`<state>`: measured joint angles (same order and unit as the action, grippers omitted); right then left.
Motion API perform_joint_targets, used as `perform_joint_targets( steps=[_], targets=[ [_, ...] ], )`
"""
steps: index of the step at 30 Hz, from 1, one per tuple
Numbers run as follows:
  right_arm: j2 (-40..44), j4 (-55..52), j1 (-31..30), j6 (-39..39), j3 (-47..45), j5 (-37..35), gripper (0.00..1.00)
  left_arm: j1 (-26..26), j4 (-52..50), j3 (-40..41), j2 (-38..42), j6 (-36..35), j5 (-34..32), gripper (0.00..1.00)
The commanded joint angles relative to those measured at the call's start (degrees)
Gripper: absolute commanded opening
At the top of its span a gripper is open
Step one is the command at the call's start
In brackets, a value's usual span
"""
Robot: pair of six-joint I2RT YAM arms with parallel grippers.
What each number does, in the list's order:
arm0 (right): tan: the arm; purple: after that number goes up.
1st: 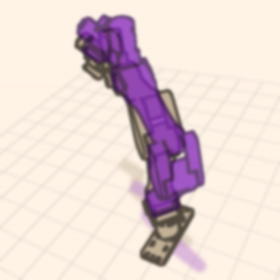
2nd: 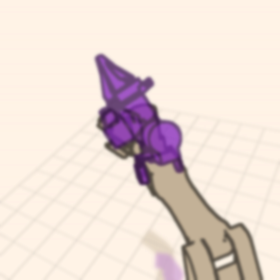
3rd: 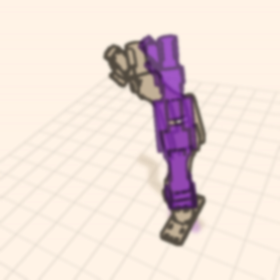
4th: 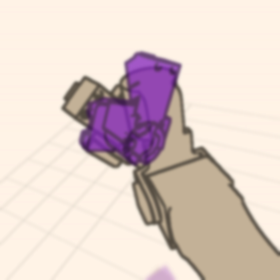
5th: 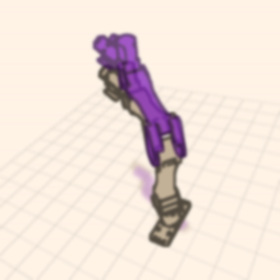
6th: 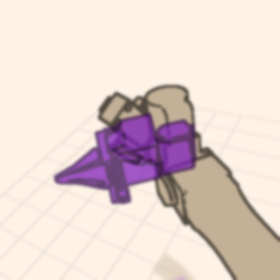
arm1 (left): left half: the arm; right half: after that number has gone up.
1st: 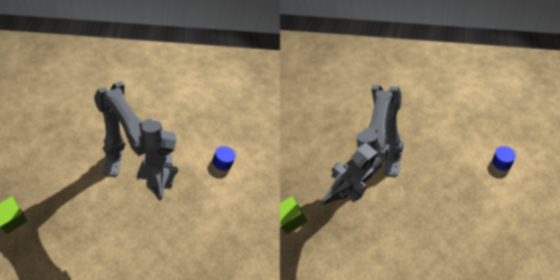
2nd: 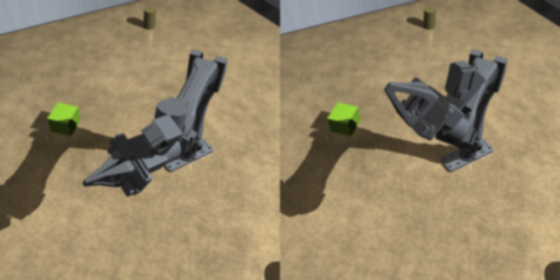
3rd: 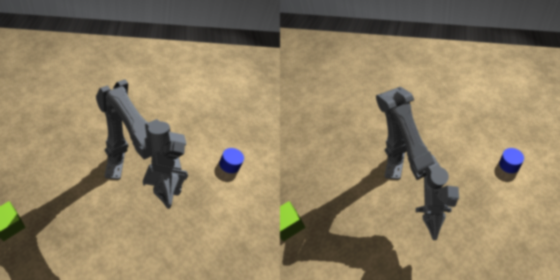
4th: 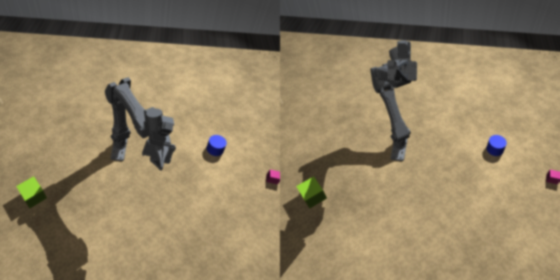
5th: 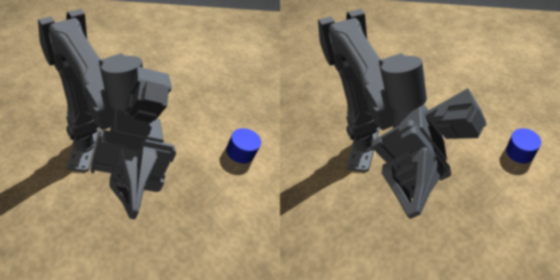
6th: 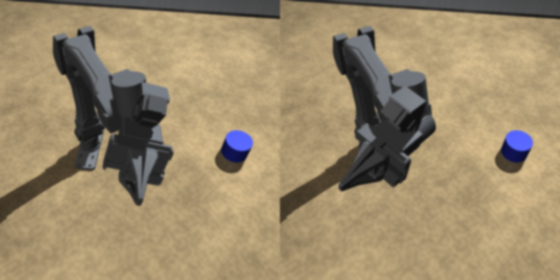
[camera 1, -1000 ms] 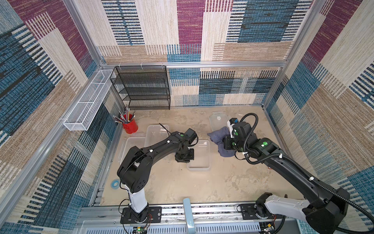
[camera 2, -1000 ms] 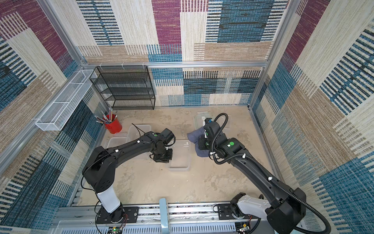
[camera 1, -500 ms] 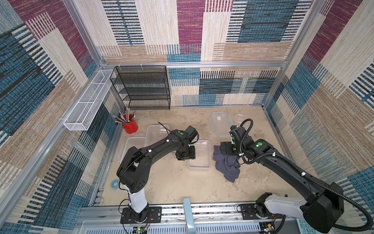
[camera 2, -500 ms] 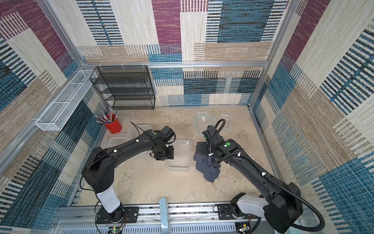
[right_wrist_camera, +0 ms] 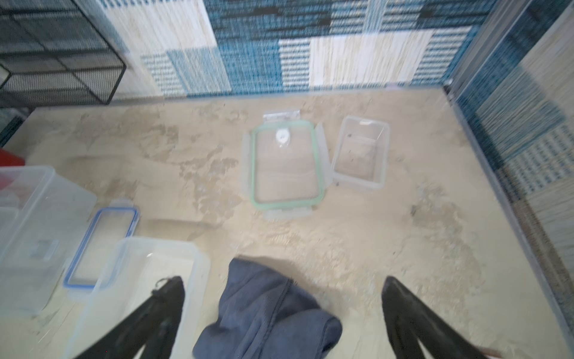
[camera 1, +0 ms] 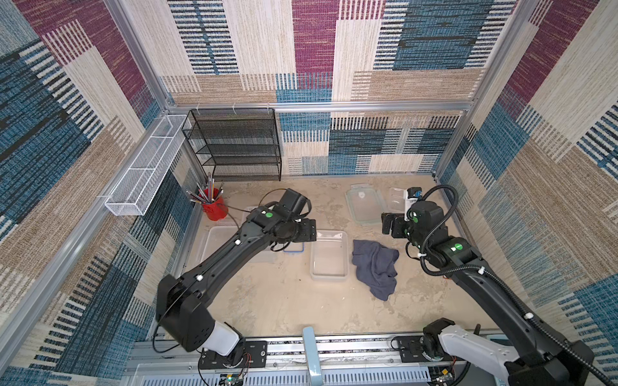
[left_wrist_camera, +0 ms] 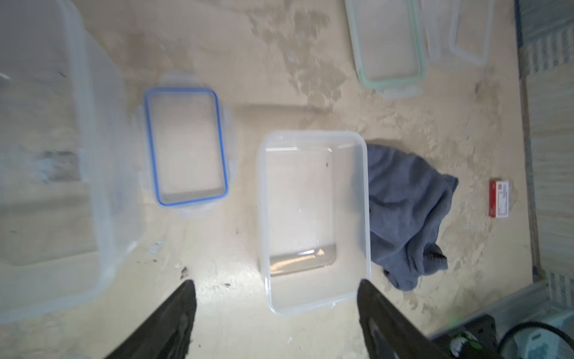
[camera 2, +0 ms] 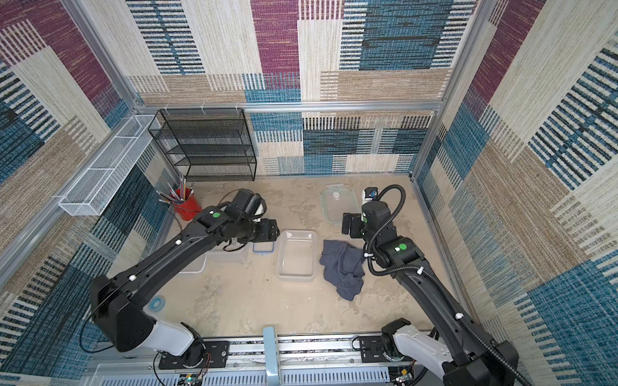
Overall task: Wipe the insides of the lunch boxes
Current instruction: Reset both arms
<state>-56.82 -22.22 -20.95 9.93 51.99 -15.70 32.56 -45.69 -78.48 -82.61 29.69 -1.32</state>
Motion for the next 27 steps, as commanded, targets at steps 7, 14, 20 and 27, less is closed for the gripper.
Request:
perform_joint_targets(
  steps=[7,14,20,27],
  targets=[
    [-2.45,53.37,9.88,-12.59,-24.64,-1.90,0.99,-12.73,30.55,23.54,18.99,-17.26,-22.59,0.99],
    [-14.19,74.95,13.00,-12.35,-35.28,4.67,0.99,-18.03,59.69,40.80,14.94,-26.84,-29.37,0.99],
    [-22.15,81.75,14.40,-13.81,-36.57,7.57,0.99,-22.85,70.89,45.62,6.04,-28.00,-26.73,0.99],
    [-26.15,90.36,16.97,-14.26,-38.92,10.03,0.99,-29.29,69.75,47.16,7.96,-26.11,-16.54,0.99]
  ],
)
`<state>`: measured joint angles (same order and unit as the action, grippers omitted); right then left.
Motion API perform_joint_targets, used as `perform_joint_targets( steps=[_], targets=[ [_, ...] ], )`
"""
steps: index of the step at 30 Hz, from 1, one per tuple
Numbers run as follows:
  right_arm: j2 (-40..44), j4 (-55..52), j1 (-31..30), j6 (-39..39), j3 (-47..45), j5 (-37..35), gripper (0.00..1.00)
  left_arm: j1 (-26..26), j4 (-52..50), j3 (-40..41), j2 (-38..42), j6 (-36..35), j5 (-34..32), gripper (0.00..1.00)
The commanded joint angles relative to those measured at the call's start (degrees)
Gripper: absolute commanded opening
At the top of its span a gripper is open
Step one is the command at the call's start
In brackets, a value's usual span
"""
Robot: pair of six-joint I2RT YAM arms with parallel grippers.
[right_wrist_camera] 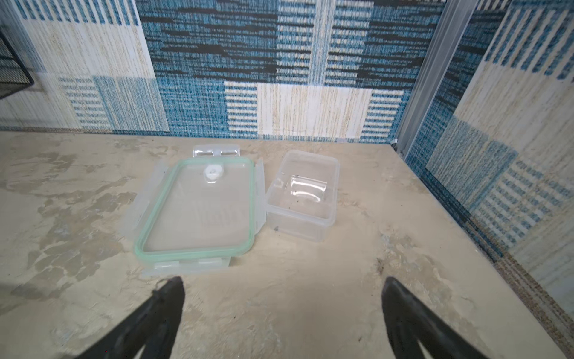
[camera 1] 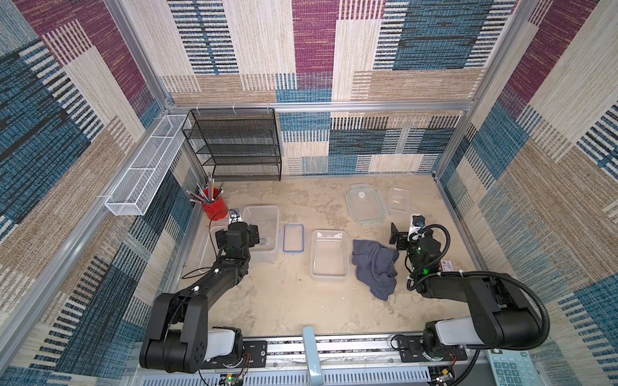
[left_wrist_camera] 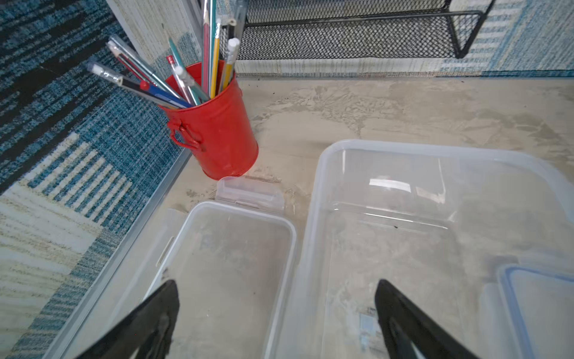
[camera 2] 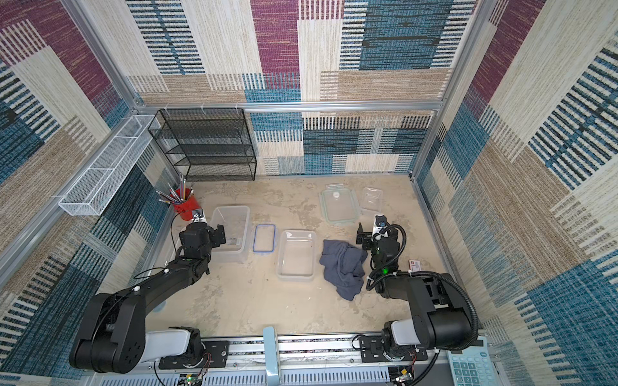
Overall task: Wipe the insides of the lunch boxes
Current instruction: Reset both arms
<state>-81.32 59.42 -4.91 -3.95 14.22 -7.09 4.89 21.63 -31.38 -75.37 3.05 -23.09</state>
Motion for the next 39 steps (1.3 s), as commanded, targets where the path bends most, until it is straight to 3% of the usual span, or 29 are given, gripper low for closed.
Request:
perform_joint_targets(
  steps=[1,5,7,12,14,16,19,39],
  targets=[
    [-2.86,10.83,1.61,0.48,-1.79,1.45,0.99,-1.95,2.34,0.56,0.60,0.16,5.43,0.99],
    [-6.72,15.67,4.95,3.37,-2.93,5.23,0.99,-2.78,16.31,6.59,-4.00,-0.70,6.15,0.99],
    [-7.03,15.97,5.33,3.59,-2.77,5.82,0.99,-2.99,12.12,5.57,-3.32,-1.60,9.63,0.99],
    [-6.87,15.01,5.35,3.42,-2.42,5.69,0.99,-3.12,37.59,12.42,-13.50,-4.59,13.91,0.99],
    [-6.61,14.48,5.35,3.42,-2.33,5.69,0.99,-3.30,27.69,10.83,-9.81,-3.31,13.79,0.99],
    [-6.58,14.38,5.39,3.44,-2.40,5.76,0.99,-3.30,34.42,11.45,-12.83,-3.87,12.47,0.99],
    [-6.63,14.56,5.35,3.43,-2.40,5.69,0.99,-3.30,24.82,8.07,-11.49,-2.79,11.96,0.99],
    [-6.60,14.65,5.35,3.37,-2.44,5.71,0.99,-3.64,25.97,7.58,-12.53,-2.96,12.28,0.99]
  ],
)
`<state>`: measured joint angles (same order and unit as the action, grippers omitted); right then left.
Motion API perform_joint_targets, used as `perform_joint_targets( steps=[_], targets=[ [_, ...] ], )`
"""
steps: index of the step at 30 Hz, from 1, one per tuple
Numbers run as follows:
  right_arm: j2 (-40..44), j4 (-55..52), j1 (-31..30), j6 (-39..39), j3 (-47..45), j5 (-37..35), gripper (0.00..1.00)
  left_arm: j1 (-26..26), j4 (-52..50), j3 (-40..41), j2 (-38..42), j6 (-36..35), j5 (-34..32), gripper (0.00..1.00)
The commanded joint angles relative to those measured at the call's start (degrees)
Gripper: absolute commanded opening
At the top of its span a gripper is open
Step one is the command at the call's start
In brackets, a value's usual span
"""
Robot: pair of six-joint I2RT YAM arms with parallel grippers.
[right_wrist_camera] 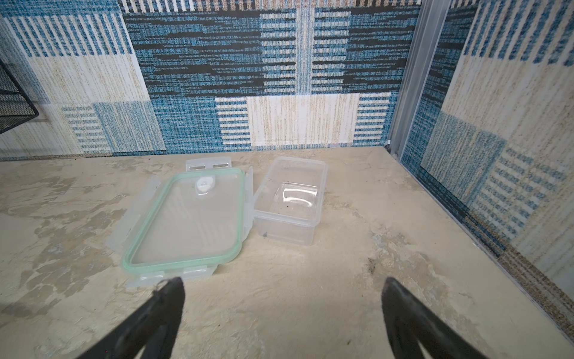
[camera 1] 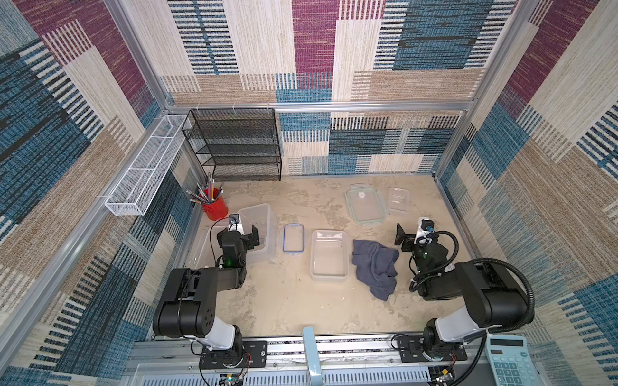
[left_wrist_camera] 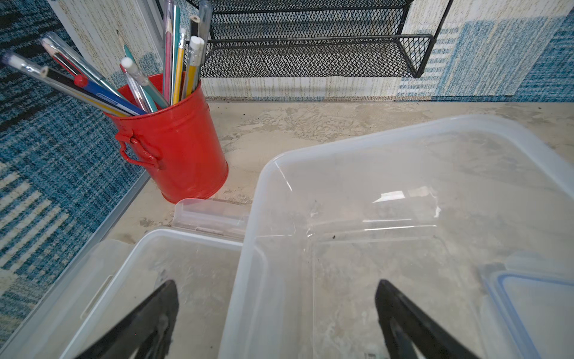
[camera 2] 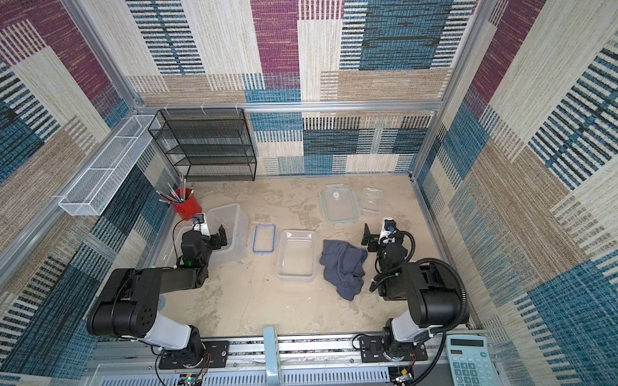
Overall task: Wipe the insides of the lunch boxes
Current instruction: Reset both arms
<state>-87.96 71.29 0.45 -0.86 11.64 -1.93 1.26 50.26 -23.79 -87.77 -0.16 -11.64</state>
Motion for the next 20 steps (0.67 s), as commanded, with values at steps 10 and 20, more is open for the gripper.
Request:
perform_joint_targets(
  steps=[10,20],
  targets=[
    [-0.38,2.18,-0.01,0.27,0.66,0.62,0.99,0.01,-2.67,-0.11,-0.20,0.25,0.82,0.99],
    [0.04,2.63,-0.01,0.20,0.22,0.71,0.99,-0.11,-2.69,-0.16,-0.20,0.25,0.78,0.99]
  ],
)
